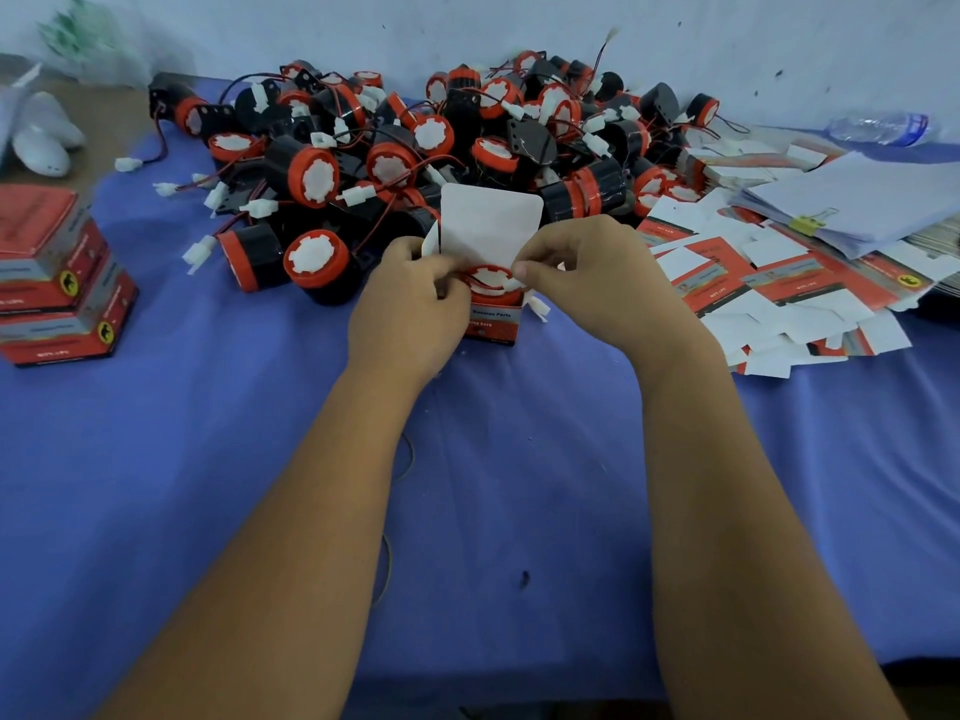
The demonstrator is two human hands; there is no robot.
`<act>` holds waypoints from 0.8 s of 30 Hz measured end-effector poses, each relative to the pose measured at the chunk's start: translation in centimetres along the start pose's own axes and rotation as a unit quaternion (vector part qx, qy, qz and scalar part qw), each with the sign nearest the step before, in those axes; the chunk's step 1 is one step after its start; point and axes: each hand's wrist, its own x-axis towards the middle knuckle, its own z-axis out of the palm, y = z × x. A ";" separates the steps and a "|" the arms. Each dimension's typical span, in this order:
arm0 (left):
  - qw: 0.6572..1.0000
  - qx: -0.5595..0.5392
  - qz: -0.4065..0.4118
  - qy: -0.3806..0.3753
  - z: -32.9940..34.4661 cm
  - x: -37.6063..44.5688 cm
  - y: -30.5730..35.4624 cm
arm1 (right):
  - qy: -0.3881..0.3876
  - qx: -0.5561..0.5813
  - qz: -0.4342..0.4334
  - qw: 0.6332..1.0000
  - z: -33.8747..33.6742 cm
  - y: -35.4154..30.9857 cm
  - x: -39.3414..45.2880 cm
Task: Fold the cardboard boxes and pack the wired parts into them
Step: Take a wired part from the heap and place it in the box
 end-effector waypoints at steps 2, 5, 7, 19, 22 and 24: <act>1.000 0.011 -0.007 -0.004 -0.1 -0.1 0.1 | -0.023 -0.025 -0.012 0.999 -0.2 0.1 -0.1; 0.999 0.026 -0.017 -0.016 -0.1 -0.1 0.3 | -0.027 -0.061 -0.014 0.998 -0.3 0.0 0.0; 0.999 0.029 -0.017 -0.027 0.0 -0.2 0.3 | -0.011 -0.064 -0.007 0.998 -0.2 -0.2 0.1; 0.997 -0.021 -0.039 -0.056 0.4 -0.1 -0.1 | 0.014 0.044 0.050 0.998 0.3 -0.4 0.0; 0.998 -0.022 -0.035 -0.045 0.4 -0.2 0.2 | 0.012 0.009 0.037 0.999 0.9 -0.7 0.1; 0.999 -0.019 -0.028 -0.032 0.4 -0.3 0.3 | 0.016 0.000 0.034 0.999 1.2 -1.0 0.2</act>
